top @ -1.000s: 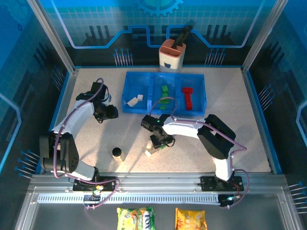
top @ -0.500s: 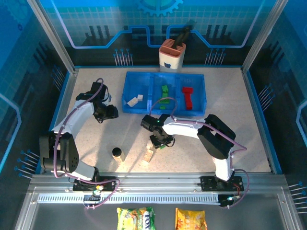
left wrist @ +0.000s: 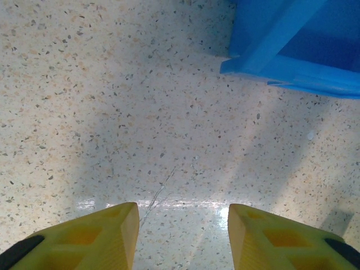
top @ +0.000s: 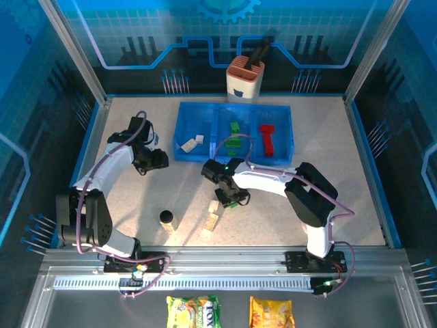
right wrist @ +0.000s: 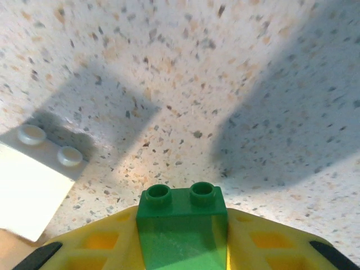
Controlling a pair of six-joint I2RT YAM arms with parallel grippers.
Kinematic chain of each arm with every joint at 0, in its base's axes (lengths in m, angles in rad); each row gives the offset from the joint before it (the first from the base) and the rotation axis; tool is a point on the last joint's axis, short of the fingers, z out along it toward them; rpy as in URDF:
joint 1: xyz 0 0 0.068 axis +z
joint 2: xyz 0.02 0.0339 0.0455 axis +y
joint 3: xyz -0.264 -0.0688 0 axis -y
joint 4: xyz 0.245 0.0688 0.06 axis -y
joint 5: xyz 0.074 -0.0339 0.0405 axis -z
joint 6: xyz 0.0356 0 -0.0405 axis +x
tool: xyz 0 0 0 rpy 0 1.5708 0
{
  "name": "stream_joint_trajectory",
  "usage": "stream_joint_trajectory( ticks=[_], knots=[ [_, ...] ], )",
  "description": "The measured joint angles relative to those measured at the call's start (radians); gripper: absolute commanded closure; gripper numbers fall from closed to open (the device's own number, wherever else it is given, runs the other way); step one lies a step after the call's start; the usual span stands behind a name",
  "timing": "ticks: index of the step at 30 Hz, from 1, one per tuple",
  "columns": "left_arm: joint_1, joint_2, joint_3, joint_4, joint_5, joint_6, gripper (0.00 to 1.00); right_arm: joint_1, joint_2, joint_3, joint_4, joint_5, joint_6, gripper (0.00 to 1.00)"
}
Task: Sort the legos into containers by color
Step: Pick up the lego from the bottom-center of the table, then place the lego in the container.
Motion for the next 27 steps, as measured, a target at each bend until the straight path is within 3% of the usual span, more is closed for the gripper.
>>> stream_joint_trajectory(
  ticks=[16,27],
  knots=[
    [0.001,-0.017,-0.006,0.005,0.007,0.0,0.54,-0.164,0.002,0.279,-0.09,0.003,-0.113,0.63],
    [0.007,-0.017,-0.006,0.008,0.015,0.018,0.53,-0.269,0.088,0.459,-0.129,0.002,-0.164,0.63]
  ],
)
